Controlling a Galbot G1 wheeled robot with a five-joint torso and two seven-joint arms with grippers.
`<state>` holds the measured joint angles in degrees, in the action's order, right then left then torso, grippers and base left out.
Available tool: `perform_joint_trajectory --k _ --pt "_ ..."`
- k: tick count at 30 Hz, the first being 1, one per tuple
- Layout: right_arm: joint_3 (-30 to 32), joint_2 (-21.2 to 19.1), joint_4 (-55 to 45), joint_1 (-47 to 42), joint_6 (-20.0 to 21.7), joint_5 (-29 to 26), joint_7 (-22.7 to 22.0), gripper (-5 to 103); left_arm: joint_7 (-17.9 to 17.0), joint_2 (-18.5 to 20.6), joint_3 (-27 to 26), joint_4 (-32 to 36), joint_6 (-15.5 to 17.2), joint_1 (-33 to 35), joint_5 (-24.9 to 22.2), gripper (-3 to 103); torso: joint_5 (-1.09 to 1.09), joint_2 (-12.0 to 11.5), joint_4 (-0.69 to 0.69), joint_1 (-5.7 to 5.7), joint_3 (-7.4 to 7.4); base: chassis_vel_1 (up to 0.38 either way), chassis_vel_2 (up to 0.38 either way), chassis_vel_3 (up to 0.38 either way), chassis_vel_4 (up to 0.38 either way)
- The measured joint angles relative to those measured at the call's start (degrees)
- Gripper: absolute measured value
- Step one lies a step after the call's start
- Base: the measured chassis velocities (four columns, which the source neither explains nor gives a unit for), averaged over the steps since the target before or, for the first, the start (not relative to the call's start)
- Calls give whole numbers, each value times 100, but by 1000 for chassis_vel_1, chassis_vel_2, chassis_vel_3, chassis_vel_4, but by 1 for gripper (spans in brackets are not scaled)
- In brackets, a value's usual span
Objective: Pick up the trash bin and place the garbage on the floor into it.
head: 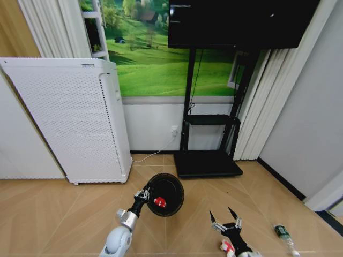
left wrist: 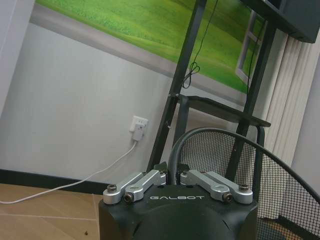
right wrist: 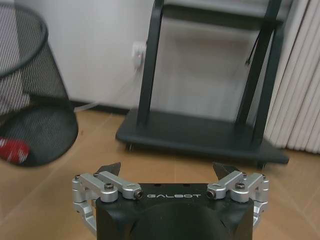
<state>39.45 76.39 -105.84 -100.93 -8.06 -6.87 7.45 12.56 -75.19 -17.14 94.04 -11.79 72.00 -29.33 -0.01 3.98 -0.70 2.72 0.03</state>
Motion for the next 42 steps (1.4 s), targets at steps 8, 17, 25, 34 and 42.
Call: perform_joint_trajectory --k 8,17,25,34,42 --pt "-196 -62 580 -31 293 296 457 100 -50 86 -66 41 19 -23 -67 7 -2 0 3 0 0 51 70 -41 -34" --pt "-309 -82 1682 510 295 493 478 100 -178 235 -163 661 112 238 -236 7 2 0 2 0 -1 0 0 0 0" --pt "-197 -130 2499 847 375 587 329 100 -176 217 -261 709 98 326 -183 7 0 0 1 0 0 0 0 0 0" --pt "-254 -81 2927 1278 414 772 252 100 -175 219 -293 804 92 481 -143 7 1 0 2 0 0 0 0 0 0" --pt "-227 -79 3201 1373 520 909 242 100 -179 268 -342 804 85 467 -169 7 1 0 1 0 0 0 0 0 0"
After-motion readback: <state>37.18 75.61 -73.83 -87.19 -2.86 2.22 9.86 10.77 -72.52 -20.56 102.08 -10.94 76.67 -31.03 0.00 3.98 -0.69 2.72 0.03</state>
